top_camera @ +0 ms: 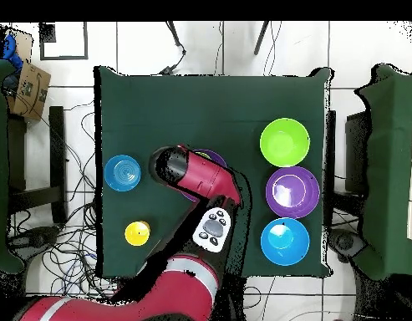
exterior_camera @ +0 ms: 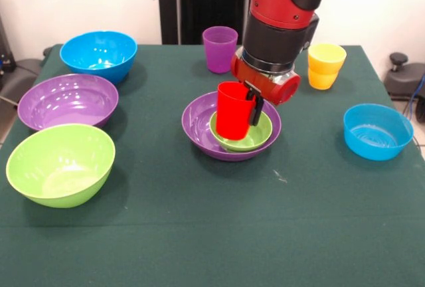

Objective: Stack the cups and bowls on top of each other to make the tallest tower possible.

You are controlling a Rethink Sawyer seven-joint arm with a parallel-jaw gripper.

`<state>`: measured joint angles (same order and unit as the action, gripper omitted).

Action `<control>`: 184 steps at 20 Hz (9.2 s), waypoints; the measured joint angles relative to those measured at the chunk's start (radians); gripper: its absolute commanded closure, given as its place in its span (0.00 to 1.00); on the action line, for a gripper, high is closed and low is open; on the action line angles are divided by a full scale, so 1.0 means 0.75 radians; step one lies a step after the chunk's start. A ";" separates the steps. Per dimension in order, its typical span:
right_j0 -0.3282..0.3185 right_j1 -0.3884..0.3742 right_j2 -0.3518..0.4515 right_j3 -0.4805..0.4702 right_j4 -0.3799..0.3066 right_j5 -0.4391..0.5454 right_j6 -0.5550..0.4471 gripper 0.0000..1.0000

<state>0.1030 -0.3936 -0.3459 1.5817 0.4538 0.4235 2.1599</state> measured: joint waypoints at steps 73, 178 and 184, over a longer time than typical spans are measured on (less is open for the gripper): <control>-0.085 0.228 -0.008 -0.403 -0.033 0.511 0.000 1.00; -0.062 0.109 -0.055 -0.705 -0.066 0.828 0.000 0.00; -0.048 0.219 -0.056 -0.872 -0.047 0.830 0.033 0.00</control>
<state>0.0671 -0.2290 -0.3876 0.9275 0.4184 1.0462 2.1849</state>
